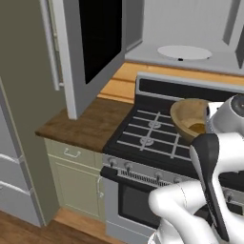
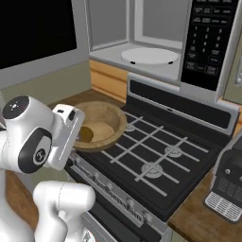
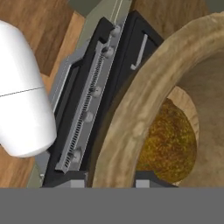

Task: Pick the avocado from the sink and place it in the bowl. Then pick the bowl and place it in the microwave. Then close the microwave door and press the start button.

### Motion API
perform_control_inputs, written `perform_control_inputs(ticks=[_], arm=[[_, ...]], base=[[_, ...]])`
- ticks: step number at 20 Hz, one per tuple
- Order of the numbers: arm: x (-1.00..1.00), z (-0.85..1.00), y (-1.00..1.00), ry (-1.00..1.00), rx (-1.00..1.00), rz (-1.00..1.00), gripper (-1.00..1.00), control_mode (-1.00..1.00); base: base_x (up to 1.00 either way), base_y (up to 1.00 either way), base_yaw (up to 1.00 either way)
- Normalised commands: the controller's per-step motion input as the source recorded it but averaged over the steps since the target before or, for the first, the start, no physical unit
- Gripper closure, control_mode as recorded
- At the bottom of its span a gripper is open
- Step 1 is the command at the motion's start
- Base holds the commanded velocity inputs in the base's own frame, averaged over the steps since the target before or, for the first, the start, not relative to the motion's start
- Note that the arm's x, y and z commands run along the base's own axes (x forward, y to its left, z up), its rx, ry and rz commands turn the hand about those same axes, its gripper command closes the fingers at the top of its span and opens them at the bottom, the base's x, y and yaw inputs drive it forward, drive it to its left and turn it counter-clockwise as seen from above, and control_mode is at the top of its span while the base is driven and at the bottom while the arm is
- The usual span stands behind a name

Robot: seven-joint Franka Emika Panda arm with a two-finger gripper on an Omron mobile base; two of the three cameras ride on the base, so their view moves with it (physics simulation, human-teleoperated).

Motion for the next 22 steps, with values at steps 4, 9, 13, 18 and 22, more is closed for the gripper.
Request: perform_control_inputs(ticks=[4,9,13,18,22], arm=[[0.00,0.00,0.00,0.00,0.00,0.00,1.00,1.00],[-0.04,0.05,-0.01,-0.03,0.00,0.02,1.00,-1.00],[-0.20,0.40,0.13,-0.26,-0.01,-0.03,1.00,-1.00],[0.02,0.55,0.34,-0.27,-0.02,-0.18,1.00,-1.00],[0.28,0.50,0.05,-0.10,0.00,-0.10,1.00,-1.00]], base=[[0.01,-0.04,0.30],[-0.03,0.00,0.17],[0.00,0.00,0.00],[0.00,0.00,0.00],[0.00,0.00,0.00]])
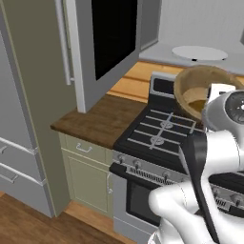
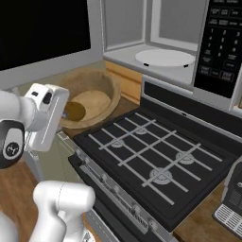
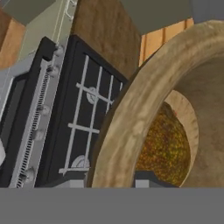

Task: Pick the avocado from the sink and place it in the bowl. Then pick the bowl and place it in the microwave. Then close the microwave door and press the start button.

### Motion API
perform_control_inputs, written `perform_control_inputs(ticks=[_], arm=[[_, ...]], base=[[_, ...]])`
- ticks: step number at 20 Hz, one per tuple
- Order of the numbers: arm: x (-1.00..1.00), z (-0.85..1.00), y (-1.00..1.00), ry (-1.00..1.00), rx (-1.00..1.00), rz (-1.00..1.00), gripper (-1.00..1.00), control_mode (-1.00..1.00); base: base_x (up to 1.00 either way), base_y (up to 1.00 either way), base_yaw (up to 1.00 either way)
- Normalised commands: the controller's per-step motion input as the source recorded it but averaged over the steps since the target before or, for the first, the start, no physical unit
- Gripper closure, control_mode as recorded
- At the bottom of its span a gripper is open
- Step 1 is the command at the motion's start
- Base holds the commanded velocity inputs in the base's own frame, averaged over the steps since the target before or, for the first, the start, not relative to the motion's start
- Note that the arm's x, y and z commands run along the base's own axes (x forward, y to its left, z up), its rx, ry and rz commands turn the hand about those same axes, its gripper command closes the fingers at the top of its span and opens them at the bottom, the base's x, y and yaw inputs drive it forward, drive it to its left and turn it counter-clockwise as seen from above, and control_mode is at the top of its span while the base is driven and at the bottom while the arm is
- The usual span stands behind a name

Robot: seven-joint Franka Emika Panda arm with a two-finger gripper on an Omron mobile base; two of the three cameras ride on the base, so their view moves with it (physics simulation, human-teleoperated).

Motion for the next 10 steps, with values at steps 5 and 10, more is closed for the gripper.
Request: perform_control_inputs(ticks=[5,10], arm=[[0.53,0.50,0.00,0.10,-0.01,-0.07,1.00,-1.00],[0.60,0.28,-0.06,0.01,0.00,-0.03,1.00,-1.00]], base=[[0.00,0.00,0.00],[0.00,0.00,0.00]])
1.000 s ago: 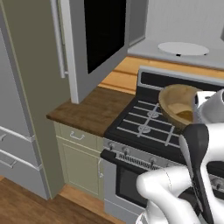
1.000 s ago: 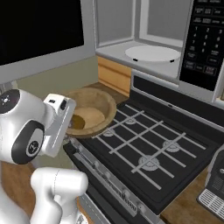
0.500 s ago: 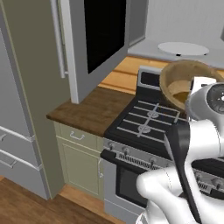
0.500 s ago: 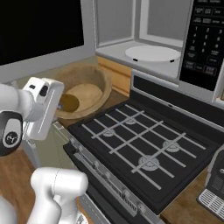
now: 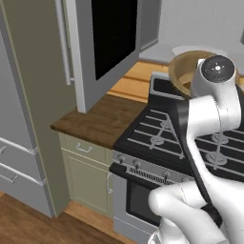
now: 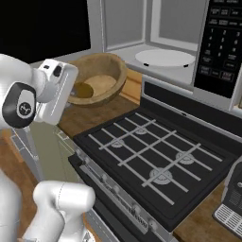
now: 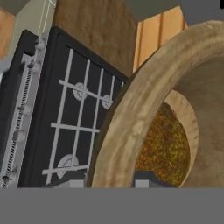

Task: Pick the avocado from the sink and place it in the bowl. Then pick the bowl and place it in the microwave. Then close the microwave door and press the start button.

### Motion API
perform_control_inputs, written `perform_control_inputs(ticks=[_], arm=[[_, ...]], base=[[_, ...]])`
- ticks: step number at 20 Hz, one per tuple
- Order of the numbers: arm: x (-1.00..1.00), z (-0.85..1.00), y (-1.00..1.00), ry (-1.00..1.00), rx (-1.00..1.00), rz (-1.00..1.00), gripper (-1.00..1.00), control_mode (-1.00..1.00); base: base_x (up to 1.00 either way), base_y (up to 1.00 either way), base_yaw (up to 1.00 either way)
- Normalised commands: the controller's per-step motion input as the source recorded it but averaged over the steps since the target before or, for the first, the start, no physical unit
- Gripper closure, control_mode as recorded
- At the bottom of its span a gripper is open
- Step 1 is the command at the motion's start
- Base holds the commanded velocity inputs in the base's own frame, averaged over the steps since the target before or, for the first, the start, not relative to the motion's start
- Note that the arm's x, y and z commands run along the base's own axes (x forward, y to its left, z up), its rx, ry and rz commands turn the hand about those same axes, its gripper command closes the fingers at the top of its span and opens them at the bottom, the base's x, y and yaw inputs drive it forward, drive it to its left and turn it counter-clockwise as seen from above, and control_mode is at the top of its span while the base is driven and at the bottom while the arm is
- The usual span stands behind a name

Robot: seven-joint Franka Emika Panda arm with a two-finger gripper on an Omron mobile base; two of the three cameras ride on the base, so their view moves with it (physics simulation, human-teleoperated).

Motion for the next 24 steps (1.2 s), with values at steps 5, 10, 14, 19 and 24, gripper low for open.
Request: perform_control_inputs(ticks=[5,10,14,19,24], arm=[[0.75,0.40,-0.15,-0.01,0.00,-0.03,1.00,-1.00],[0.74,0.36,-0.33,-0.04,0.00,-0.02,1.00,-1.00],[0.75,0.26,-0.41,-0.05,0.00,-0.03,1.00,-1.00],[0.76,0.11,-0.44,-0.02,0.01,0.00,1.00,-1.00],[0.77,0.01,-0.42,-0.02,0.00,0.00,1.00,-1.00]], base=[[0.00,0.00,0.00],[0.00,0.00,0.00],[0.00,0.00,0.00],[0.00,0.00,0.00],[0.00,0.00,0.00]])
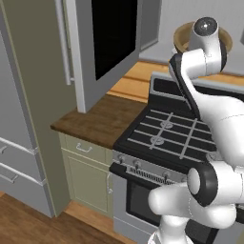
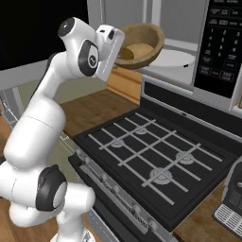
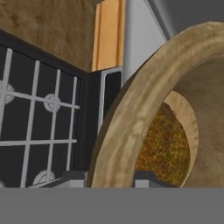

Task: Pick the avocado from the sink and place it in the bowl. Then pick the bowl and place it in the microwave. Then close the microwave door and press the start button.

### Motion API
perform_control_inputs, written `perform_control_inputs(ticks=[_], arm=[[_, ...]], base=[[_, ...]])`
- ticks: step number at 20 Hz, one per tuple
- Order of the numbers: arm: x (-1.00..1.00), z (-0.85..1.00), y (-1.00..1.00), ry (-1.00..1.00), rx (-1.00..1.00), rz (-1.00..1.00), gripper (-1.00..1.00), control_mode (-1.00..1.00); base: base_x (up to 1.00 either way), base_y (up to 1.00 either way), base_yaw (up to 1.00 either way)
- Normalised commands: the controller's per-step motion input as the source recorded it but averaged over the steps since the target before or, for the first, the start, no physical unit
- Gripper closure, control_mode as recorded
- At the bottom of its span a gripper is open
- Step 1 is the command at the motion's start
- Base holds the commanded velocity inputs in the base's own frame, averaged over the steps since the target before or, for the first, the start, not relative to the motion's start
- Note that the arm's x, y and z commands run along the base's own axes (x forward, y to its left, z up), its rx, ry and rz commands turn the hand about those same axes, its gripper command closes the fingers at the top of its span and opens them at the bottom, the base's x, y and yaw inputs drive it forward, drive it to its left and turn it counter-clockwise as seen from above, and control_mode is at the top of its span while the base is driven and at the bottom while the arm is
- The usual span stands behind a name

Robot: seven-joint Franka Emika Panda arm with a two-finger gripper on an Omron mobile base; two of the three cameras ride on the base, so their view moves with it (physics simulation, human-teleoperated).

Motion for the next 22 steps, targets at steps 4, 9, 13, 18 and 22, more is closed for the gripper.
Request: perform_control_inputs(ticks=[4,9,13,18,22], arm=[[0.65,0.11,-0.43,-0.02,0.01,0.00,1.00,-1.00],[0.59,0.17,-0.37,0.00,0.01,0.00,1.00,-1.00],[0.58,0.11,-0.31,0.00,0.00,0.00,1.00,-1.00],[0.53,0.00,-0.36,0.00,0.00,0.00,1.00,-1.00],[0.44,0.00,-0.29,0.00,0.00,0.00,1.00,-1.00]], base=[[0.00,0.00,0.00],[0.00,0.00,0.00],[0.00,0.00,0.00],[0.00,0.00,0.00],[0.00,0.00,0.00]])
